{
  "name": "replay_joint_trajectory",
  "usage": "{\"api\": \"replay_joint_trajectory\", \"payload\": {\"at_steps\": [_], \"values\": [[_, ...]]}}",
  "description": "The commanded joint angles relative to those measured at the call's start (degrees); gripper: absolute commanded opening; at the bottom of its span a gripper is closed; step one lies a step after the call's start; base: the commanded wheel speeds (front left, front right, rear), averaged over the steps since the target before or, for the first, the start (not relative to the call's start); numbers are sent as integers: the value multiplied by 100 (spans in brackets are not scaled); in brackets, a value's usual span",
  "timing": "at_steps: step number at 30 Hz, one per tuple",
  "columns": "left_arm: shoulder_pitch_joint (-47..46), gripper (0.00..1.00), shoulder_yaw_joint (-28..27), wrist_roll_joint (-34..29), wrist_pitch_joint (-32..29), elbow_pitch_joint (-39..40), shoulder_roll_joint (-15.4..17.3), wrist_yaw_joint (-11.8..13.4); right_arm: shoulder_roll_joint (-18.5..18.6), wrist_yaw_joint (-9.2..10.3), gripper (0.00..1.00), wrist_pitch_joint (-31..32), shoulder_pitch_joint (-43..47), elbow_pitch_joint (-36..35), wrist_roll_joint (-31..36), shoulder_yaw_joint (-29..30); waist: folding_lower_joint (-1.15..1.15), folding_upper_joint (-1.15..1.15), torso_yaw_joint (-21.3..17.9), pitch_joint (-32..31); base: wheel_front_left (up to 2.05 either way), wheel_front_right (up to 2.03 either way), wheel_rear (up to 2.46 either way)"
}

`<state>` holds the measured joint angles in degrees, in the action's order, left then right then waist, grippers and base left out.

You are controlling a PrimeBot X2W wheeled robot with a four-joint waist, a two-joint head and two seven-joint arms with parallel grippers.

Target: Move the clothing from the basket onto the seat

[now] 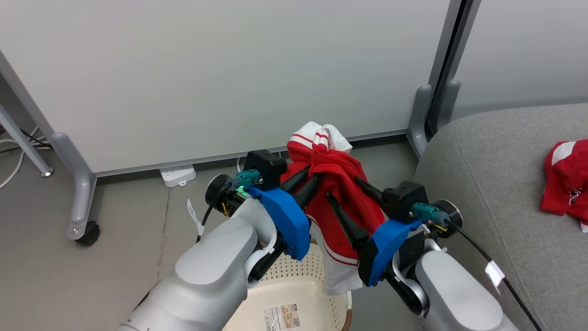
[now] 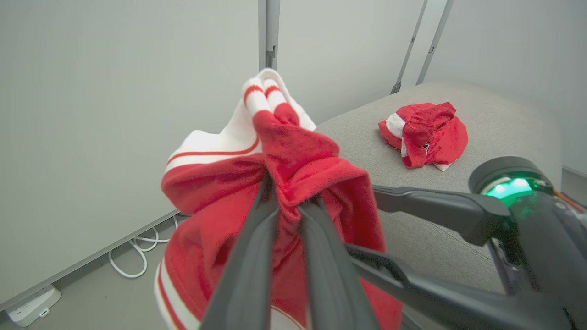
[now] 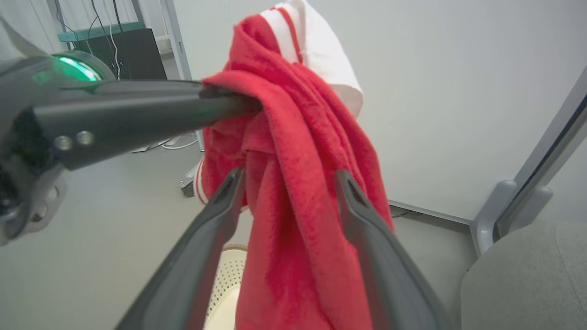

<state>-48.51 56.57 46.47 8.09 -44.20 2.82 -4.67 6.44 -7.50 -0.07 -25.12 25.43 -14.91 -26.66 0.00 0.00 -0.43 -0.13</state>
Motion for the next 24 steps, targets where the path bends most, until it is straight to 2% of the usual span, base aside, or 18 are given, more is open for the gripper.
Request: {"api": "replay_joint_trajectory", "payload": {"at_steps": [1, 5, 12, 13, 14, 15, 24], "values": [[-75, 0, 69, 74, -20, 51, 14, 38, -54, 2, 100, 42, -261, 287, 44, -46, 0, 0, 38, 0, 0, 0, 0], [-58, 0, 259, 254, -74, 159, 14, 49, -178, 2, 100, 77, -712, 1103, 100, -121, 0, 0, 131, -8, 0, 0, 0], [-104, 0, 466, 485, -121, 320, 14, 72, -301, 2, 100, -87, -1117, 2025, 0, -269, 0, 0, 240, -24, 0, 0, 0], [-113, 0, 493, 519, -125, 337, 13, 72, -313, 2, 48, -125, -1158, 2133, -44, -299, 0, 0, 252, -29, 0, 0, 0], [-121, 0, 519, 545, -125, 352, 13, 80, -322, 2, 5, -173, -1195, 2215, -78, -326, 0, 0, 261, -34, 0, 0, 0], [-132, 0, 545, 570, -119, 364, 13, 90, -329, 2, 0, -197, -1228, 2303, -116, -375, 0, 0, 271, -37, 0, 0, 0], [-227, 0, 635, 738, 6, 262, 13, 144, -355, 2, 0, -529, -1387, 2713, -512, -731, 0, 0, 228, -66, 0, 0, 0]]}}
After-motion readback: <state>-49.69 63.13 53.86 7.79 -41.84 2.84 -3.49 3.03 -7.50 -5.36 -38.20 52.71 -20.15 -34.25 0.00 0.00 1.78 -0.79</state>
